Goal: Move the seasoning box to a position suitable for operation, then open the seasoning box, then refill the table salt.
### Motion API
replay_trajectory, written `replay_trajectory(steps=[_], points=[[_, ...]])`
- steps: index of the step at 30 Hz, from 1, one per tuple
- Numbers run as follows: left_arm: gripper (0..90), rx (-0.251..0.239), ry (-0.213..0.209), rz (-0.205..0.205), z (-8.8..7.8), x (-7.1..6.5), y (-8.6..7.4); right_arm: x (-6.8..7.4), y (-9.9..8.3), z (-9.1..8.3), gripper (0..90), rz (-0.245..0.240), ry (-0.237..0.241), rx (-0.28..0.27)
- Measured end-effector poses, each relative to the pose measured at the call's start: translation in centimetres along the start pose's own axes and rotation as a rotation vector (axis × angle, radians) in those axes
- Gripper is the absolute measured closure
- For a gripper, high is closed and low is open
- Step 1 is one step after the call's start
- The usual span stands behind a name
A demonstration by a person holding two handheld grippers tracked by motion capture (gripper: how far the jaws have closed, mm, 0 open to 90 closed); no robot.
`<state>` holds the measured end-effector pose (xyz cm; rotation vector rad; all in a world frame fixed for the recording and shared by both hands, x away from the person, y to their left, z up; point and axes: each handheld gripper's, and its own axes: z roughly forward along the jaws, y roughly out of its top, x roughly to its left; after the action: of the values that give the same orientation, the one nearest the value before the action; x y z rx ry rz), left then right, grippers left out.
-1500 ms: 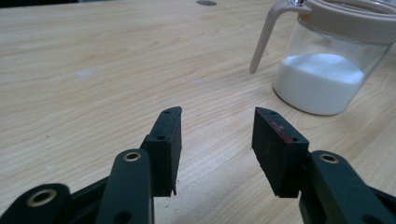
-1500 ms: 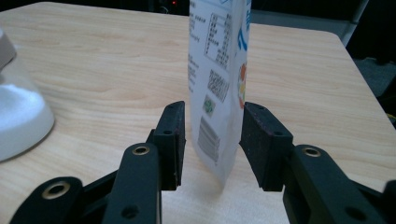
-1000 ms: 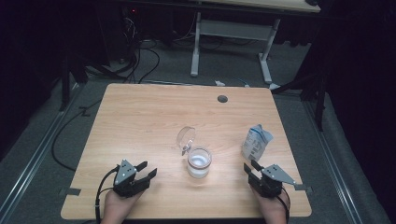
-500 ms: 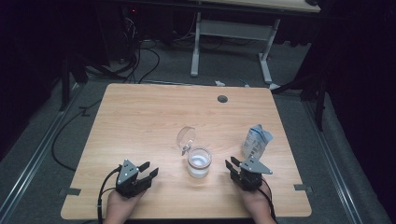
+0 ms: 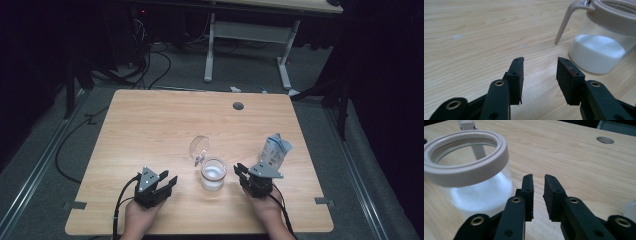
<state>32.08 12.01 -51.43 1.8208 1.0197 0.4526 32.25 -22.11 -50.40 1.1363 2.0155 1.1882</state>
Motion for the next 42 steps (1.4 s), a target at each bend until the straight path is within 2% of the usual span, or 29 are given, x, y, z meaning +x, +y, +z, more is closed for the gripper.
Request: replay_trajectory(steps=[1,2,3,5,7,8,13,18,24,30,35,42], points=[[61.1,-0.003,-0.002,-0.001,0.1,-0.1,0.4,-0.1,-0.2,-0.2,84.2,0.013,0.011,-0.008],[65.1,-0.001,-0.007,-0.003,0.2,-0.2,0.6,-0.3,-0.3,-0.3,90.0,-0.003,0.011,0.012],[65.1,-0.006,-0.015,-0.005,0.4,-0.4,1.0,-0.3,-0.3,-0.3,90.0,-0.003,0.011,0.012],[72.2,-0.031,-0.028,-0.012,1.0,-0.7,1.9,-0.9,-0.4,-0.7,90.0,0.04,0.037,0.002],[75.4,-0.031,-0.03,-0.012,1.2,-0.8,2.1,-1.0,-0.5,-0.8,90.0,0.037,0.043,0.004],[80.9,-0.033,-0.03,-0.014,1.7,-1.0,2.4,-1.0,-0.5,-1.0,90.0,0.037,0.049,-0.001],[87.9,-0.034,-0.035,-0.013,2.5,-1.6,3.2,-0.5,-0.5,-1.4,90.0,0.024,0.065,-0.01],[88.7,-0.042,-0.045,-0.013,2.7,-2.1,4.0,0.1,-0.5,-1.3,90.0,0.003,0.084,0.007],[89.1,-0.063,-0.06,-0.051,3.1,-2.2,5.0,1.2,-0.2,-1.2,90.0,-0.037,0.102,0.005],[89.6,-0.072,-0.058,-0.042,3.3,-2.5,5.6,1.4,-0.1,-1.3,90.0,-0.038,0.114,-0.003],[89.7,-0.106,-0.067,-0.048,3.1,-2.8,6.0,2.0,-0.1,-1.1,90.0,-0.055,0.134,0.004],[89.7,-0.102,-0.086,-0.031,3.0,-3.4,5.9,2.6,-0.2,-0.9,90.0,-0.068,0.14,0.005]])
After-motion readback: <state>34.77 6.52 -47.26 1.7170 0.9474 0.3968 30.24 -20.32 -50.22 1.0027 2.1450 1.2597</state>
